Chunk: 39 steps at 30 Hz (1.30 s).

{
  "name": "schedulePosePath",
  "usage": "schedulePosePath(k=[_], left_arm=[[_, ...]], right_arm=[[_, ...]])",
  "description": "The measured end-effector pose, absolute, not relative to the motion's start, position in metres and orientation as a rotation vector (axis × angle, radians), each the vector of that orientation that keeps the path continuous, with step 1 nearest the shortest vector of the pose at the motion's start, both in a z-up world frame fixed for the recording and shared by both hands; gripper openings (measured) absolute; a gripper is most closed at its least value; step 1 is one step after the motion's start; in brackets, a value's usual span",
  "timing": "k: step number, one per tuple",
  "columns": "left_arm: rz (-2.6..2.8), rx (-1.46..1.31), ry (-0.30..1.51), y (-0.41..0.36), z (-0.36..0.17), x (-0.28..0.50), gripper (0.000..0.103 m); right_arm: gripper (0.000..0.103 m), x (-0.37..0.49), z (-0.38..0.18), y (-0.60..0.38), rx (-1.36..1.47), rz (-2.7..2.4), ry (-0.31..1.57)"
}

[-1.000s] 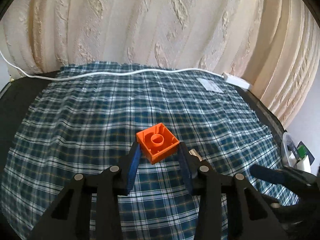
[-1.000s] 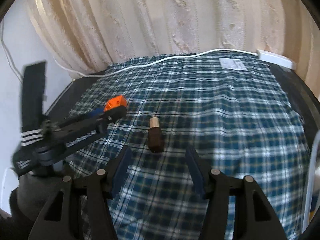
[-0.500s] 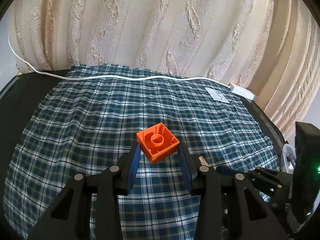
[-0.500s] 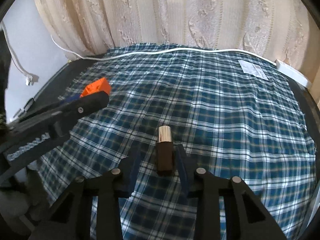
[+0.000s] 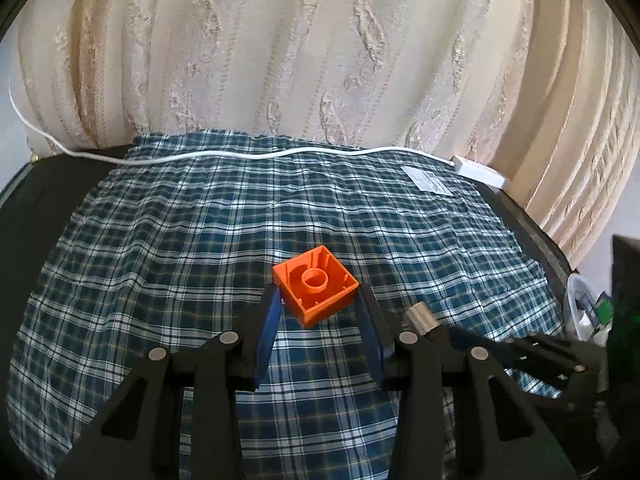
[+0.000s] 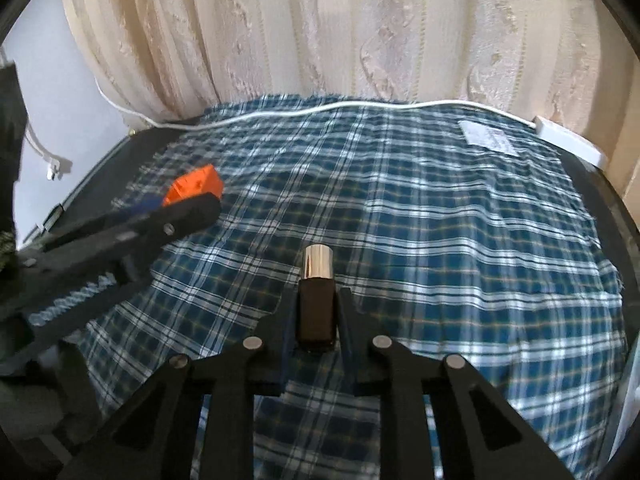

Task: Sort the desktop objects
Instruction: 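Carry the orange brick and brown bottle over the bowl with both grippers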

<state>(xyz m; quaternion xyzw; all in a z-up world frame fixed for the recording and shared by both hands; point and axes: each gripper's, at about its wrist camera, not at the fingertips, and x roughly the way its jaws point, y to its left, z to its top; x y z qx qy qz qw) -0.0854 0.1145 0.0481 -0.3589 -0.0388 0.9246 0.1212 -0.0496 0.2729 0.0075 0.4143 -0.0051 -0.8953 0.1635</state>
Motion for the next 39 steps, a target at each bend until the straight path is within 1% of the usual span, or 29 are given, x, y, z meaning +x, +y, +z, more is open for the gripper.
schedulePosePath(k=[20, 39], left_arm=[[2.605, -0.974, 0.095, 0.173, 0.049, -0.055, 0.042], [2.511, -0.934, 0.2, 0.237, 0.057, -0.03, 0.042]], right_arm=[[0.022, 0.007, 0.036, 0.352, 1.103, -2.696, -0.246], [0.022, 0.062, 0.057, 0.434, 1.022, -2.845, -0.42]])
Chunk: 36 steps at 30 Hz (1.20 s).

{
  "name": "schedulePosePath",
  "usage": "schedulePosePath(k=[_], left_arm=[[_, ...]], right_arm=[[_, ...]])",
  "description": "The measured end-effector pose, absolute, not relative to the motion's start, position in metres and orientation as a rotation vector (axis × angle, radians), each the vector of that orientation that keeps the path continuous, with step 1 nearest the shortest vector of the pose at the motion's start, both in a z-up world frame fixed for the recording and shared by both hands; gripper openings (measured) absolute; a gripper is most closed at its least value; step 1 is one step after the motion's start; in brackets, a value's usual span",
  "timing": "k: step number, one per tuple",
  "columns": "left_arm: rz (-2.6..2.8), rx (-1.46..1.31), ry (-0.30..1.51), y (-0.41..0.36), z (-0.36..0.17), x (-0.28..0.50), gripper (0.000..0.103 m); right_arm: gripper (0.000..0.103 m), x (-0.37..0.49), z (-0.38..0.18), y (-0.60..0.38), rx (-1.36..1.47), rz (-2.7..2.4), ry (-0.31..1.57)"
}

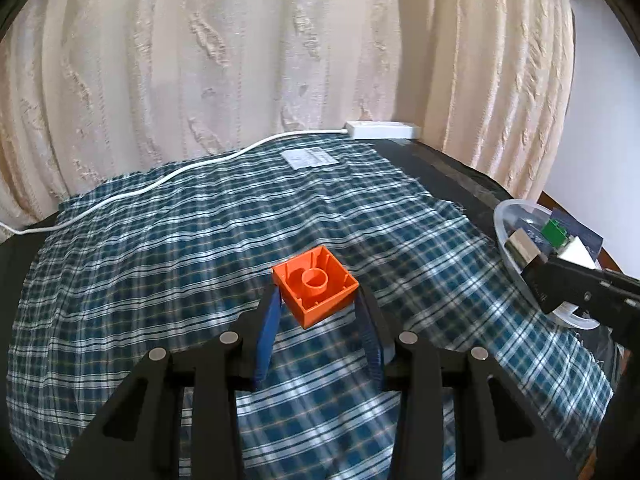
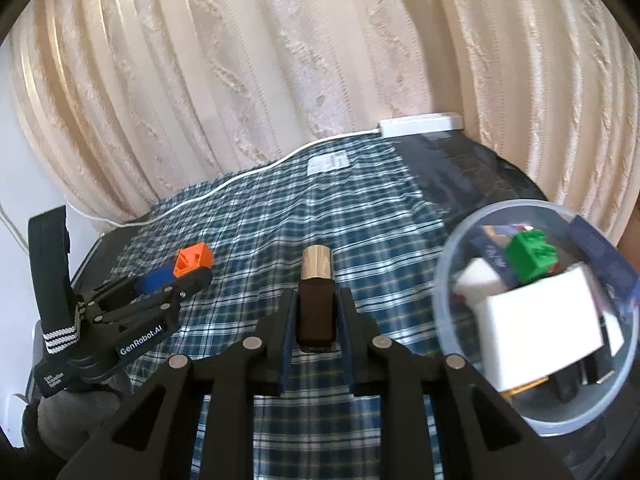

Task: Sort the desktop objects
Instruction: 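Carry the orange brick and brown bottle over the bowl with both grippers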

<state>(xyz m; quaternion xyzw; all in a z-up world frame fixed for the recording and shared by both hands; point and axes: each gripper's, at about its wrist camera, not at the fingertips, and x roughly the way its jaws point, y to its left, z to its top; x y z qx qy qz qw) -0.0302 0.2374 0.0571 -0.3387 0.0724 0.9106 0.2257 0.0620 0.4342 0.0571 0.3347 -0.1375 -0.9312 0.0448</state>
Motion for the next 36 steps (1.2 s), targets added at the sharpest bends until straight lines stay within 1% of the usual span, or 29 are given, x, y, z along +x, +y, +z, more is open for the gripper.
schedulePosePath(k=[15, 23, 29, 36], left_arm=[[2.374, -0.906, 0.268, 0.303, 0.063, -0.004, 0.042], [2.309, -0.897, 0.281, 0.335, 0.062, 0.009, 0.042], [2.269, -0.892, 0.294, 0.354, 0.063, 0.016, 0.042], [2.226, -0.9, 0.279, 0.367, 0.063, 0.019, 0.042]], right_arm=[[0.022, 0.114, 0.07, 0.519, 0.922, -3.023, -0.601], [0.022, 0.13, 0.061, 0.567, 0.942, -3.102, -0.704], [0.022, 0.132, 0.053, 0.59, 0.973, -3.13, -0.733], [0.023, 0.127, 0.04, 0.598, 1.038, -3.114, -0.723]])
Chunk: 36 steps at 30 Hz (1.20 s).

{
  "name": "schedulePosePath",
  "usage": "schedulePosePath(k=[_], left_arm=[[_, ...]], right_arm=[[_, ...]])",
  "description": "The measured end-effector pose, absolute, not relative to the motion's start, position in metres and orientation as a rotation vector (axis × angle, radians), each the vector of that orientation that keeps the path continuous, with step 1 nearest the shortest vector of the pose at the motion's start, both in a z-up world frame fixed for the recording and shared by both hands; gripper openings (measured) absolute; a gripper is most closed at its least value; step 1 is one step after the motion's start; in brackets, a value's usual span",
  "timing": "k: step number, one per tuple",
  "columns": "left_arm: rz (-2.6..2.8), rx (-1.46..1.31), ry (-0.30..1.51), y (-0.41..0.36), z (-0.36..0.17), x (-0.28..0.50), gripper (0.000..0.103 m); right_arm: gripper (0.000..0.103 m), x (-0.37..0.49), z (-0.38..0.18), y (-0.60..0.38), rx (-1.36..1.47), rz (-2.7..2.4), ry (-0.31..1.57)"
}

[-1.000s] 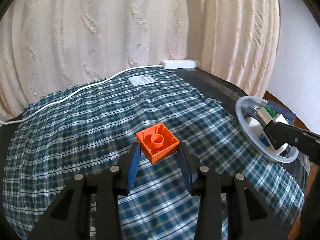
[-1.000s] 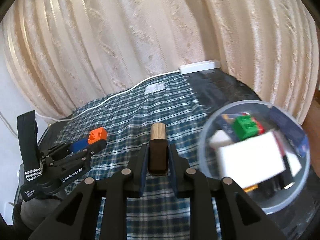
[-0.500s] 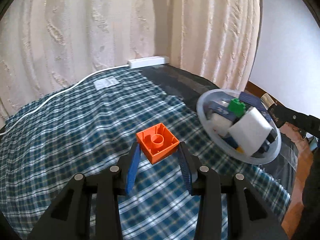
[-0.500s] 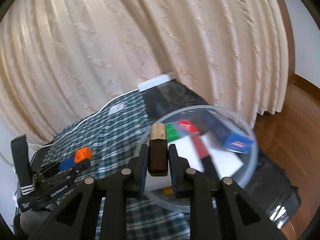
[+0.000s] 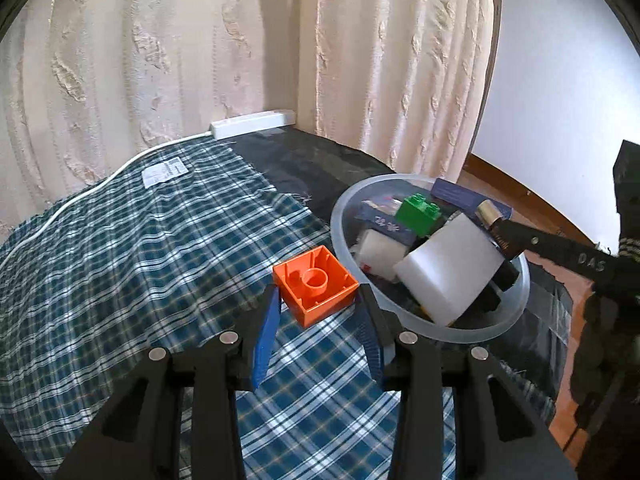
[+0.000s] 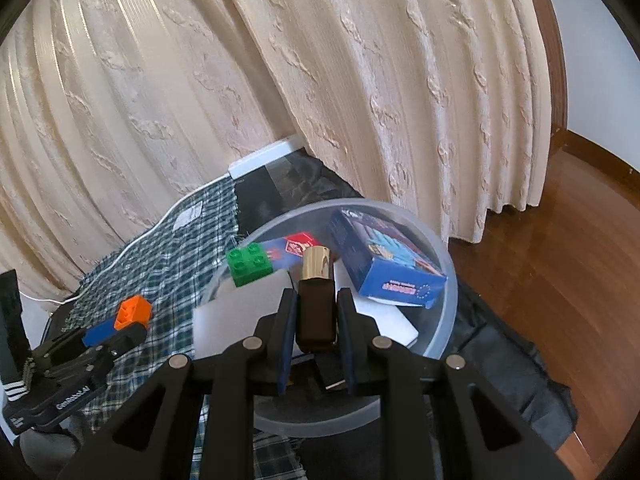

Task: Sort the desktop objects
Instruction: 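Carry the orange brick and brown bottle over the bowl with both grippers, then open the left gripper over the bowl while the right releases the brown bottle into it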

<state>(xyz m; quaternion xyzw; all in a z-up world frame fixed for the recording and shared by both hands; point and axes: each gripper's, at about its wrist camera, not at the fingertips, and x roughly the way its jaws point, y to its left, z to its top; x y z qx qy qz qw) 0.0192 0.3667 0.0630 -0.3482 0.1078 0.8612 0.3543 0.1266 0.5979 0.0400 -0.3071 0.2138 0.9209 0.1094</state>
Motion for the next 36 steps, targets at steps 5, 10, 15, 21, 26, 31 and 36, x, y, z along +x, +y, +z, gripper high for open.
schedulePosePath(k=[5, 10, 15, 21, 26, 31, 36], left_arm=[[2.213, -0.905, 0.282, 0.372, 0.063, 0.021, 0.042], [2.173, -0.904, 0.262, 0.381, 0.064, 0.02, 0.042], [2.082, -0.886, 0.237, 0.399, 0.069, 0.019, 0.042], [1.95, -0.87, 0.193, 0.424, 0.075, 0.016, 0.042], [1.904, -0.868, 0.187, 0.442, 0.079, 0.011, 0.042], [1.888, -0.855, 0.22, 0.461, 0.081, 0.009, 0.042], [1.872, -0.852, 0.258, 0.481, 0.075, 0.005, 0.042]], right_arm=[[0.026, 0.127, 0.035, 0.6, -0.895, 2.689, 0.625], [0.043, 0.134, 0.037, 0.597, -0.862, 2.703, 0.648], [0.045, 0.142, 0.039, 0.586, -0.837, 2.724, 0.628], [0.045, 0.154, 0.042, 0.582, -0.8, 2.73, 0.637], [0.045, 0.158, 0.043, 0.586, -0.788, 2.709, 0.65], [0.045, 0.162, 0.045, 0.588, -0.778, 2.702, 0.65], [0.045, 0.165, 0.044, 0.588, -0.778, 2.696, 0.653]])
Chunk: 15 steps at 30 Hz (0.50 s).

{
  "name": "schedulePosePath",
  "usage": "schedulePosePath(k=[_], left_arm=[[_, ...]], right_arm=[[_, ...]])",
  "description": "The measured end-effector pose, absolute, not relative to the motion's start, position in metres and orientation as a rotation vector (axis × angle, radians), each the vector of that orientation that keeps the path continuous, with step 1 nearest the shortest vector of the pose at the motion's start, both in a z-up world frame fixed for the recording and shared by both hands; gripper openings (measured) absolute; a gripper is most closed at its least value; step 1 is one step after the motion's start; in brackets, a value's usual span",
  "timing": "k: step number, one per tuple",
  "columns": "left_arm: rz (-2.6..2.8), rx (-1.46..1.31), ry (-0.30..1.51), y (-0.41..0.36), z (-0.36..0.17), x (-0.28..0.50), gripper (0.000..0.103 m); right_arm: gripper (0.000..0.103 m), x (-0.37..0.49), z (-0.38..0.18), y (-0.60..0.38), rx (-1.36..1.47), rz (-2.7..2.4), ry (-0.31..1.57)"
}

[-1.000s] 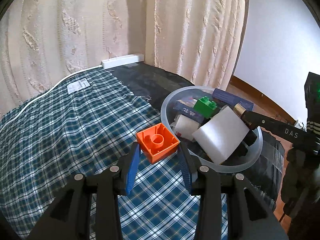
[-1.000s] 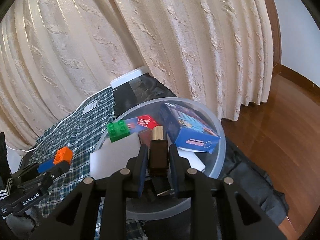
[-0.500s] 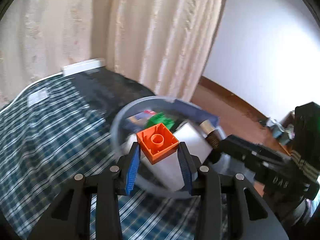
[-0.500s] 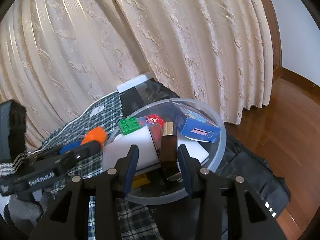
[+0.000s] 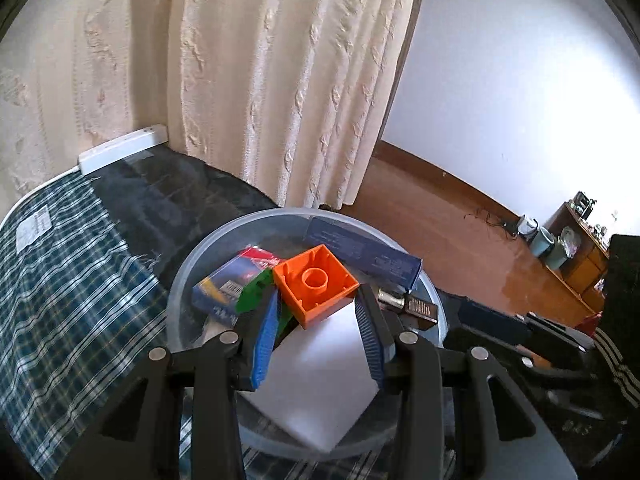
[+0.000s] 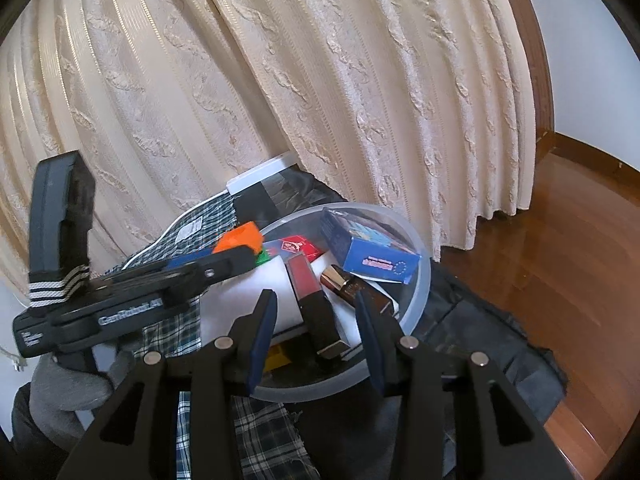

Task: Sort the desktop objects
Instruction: 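Open the left gripper over the bowl while the right releases the brown bottle into it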

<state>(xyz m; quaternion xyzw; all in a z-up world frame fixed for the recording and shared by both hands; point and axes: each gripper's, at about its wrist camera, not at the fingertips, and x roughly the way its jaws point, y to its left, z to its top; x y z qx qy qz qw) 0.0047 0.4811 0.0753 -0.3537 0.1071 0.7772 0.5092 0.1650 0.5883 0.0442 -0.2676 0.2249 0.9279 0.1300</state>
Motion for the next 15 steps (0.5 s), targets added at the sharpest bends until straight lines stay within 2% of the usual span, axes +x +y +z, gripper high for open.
schedulePosePath(k=[13, 15], left_arm=[[1.847, -0.916, 0.267, 0.503, 0.064, -0.01, 0.042], [1.853, -0.915, 0.267, 0.502, 0.064, -0.009, 0.045]], right_arm=[[0.046, 0.168, 0.045, 0.591, -0.787, 2.691, 0.655], [0.047, 0.168, 0.045, 0.589, -0.787, 2.692, 0.656]])
